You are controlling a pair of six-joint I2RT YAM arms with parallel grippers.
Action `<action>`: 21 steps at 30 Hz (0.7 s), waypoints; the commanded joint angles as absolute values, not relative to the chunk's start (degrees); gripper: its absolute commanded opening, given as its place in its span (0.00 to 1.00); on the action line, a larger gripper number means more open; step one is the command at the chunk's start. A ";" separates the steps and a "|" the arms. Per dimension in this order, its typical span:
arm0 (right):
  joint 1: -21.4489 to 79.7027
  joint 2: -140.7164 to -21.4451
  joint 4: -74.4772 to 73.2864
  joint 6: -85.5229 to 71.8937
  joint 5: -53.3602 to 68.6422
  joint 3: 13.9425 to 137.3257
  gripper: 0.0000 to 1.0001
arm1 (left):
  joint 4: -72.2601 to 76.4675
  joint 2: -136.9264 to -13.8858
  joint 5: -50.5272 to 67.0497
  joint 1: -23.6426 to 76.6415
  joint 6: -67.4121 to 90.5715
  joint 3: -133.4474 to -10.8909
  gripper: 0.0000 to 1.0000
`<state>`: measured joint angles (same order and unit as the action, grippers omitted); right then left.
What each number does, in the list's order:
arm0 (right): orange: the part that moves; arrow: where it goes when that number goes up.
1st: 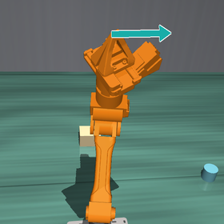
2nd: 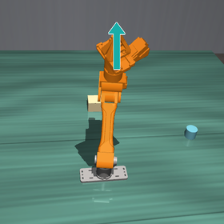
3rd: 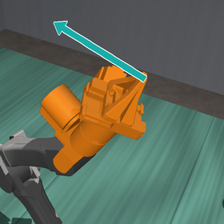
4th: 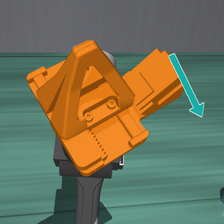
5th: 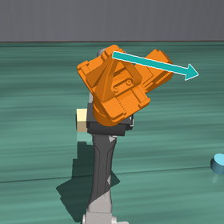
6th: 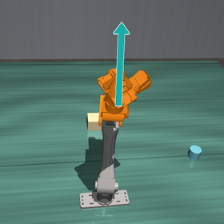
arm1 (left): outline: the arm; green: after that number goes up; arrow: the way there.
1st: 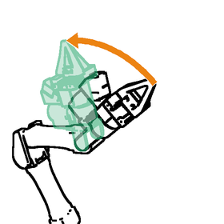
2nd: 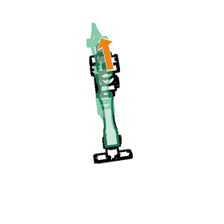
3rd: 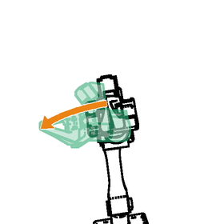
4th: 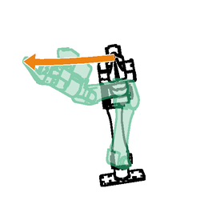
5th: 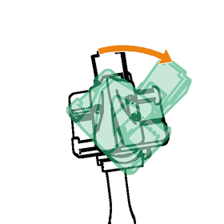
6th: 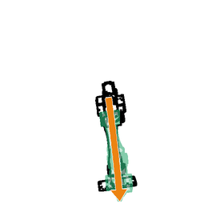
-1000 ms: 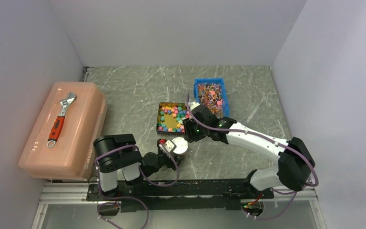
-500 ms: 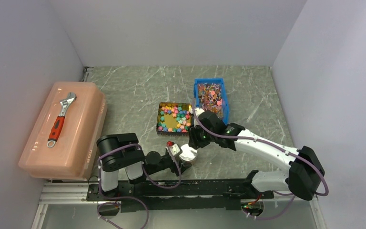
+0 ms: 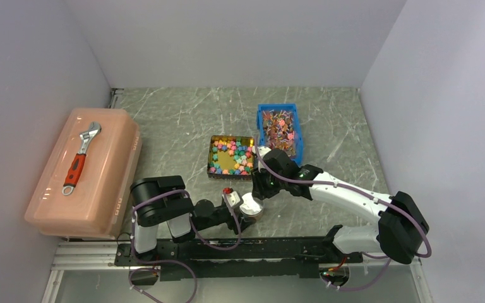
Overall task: Pack the candies
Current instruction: Move the packing bottle to the center of the board, then screw the bottle lid onto the packing bottle.
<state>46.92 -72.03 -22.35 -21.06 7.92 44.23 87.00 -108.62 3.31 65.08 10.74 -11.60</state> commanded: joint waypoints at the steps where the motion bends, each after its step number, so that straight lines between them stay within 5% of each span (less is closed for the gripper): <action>1: 46.50 -72.07 -19.86 -21.17 8.98 43.39 0.32 | 91.75 -109.03 5.17 65.43 12.03 -12.56 0.28; 21: 47.06 -67.40 -19.75 -23.99 17.09 36.29 0.13 | 90.69 -108.45 0.18 65.38 11.98 -12.63 0.25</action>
<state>45.65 -69.30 -17.28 -21.56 9.80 39.29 86.96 -108.62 2.46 65.36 10.74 -11.62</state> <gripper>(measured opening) 0.147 0.816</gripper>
